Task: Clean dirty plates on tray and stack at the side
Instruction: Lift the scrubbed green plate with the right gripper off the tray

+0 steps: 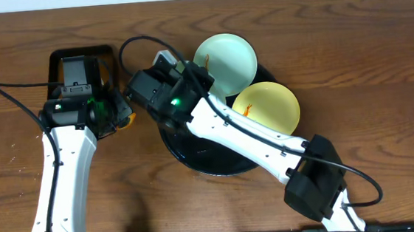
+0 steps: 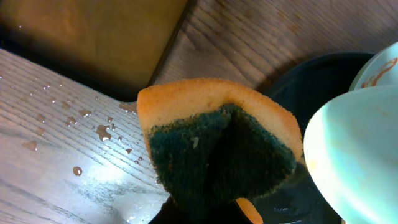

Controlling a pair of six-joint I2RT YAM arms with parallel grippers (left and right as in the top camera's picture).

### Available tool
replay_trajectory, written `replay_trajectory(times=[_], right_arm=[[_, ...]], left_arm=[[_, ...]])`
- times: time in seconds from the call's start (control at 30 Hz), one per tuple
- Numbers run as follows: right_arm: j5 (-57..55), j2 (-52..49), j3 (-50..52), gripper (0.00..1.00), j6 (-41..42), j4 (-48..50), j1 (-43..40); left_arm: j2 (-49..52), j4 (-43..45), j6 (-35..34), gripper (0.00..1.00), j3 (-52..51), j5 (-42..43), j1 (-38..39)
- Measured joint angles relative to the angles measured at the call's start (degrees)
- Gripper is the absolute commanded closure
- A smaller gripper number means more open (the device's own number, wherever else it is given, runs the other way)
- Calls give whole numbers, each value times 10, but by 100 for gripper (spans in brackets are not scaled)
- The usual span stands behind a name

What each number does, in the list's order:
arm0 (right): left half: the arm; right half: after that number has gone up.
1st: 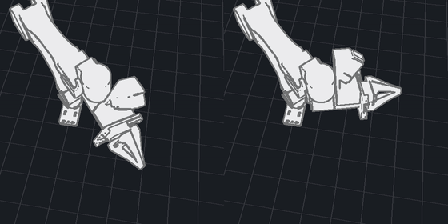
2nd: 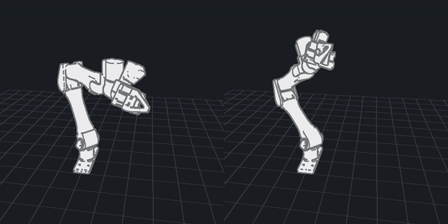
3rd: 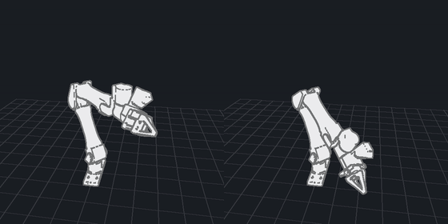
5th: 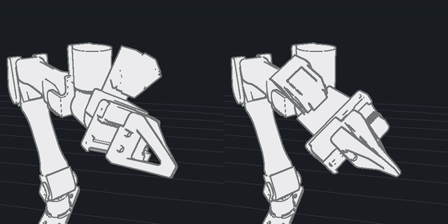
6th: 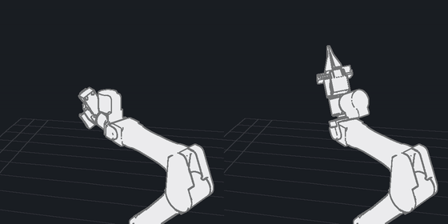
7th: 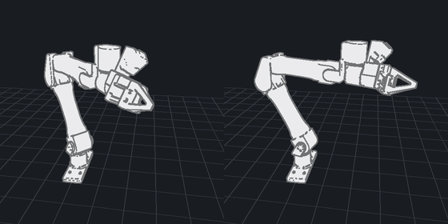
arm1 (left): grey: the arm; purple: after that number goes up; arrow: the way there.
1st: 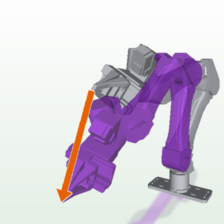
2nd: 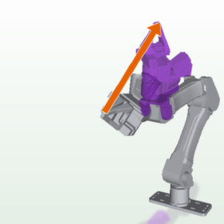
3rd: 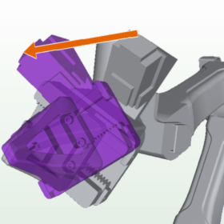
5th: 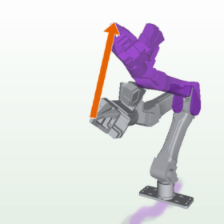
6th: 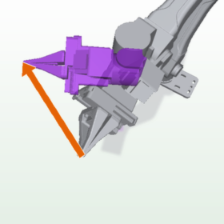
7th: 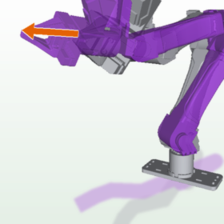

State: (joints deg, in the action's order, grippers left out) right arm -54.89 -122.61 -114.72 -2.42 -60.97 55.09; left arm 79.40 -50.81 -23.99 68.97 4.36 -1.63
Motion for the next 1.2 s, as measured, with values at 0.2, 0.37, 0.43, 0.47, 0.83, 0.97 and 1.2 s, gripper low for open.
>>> replay_trajectory(times=[0.2,0.37,0.43,0.47,0.83,0.97,1.2], right_arm=[[-15,0,0,99,-10,0,0],[-13,0,0,99,-12,0,0],[-7,0,0,99,-12,0,0],[-3,0,0,99,-11,0,-2],[179,23,0,99,64,-25,-77],[350,55,0,99,83,-37,-174],[625,70,0,99,95,-52,-378]], left_arm=[[0,0,0,92,0,0,0],[0,0,0,92,0,0,0],[0,0,0,92,0,0,0],[0,0,0,92,0,0,0],[0,0,0,92,0,0,0],[0,0,0,92,0,0,0],[0,0,0,92,0,0,0]])
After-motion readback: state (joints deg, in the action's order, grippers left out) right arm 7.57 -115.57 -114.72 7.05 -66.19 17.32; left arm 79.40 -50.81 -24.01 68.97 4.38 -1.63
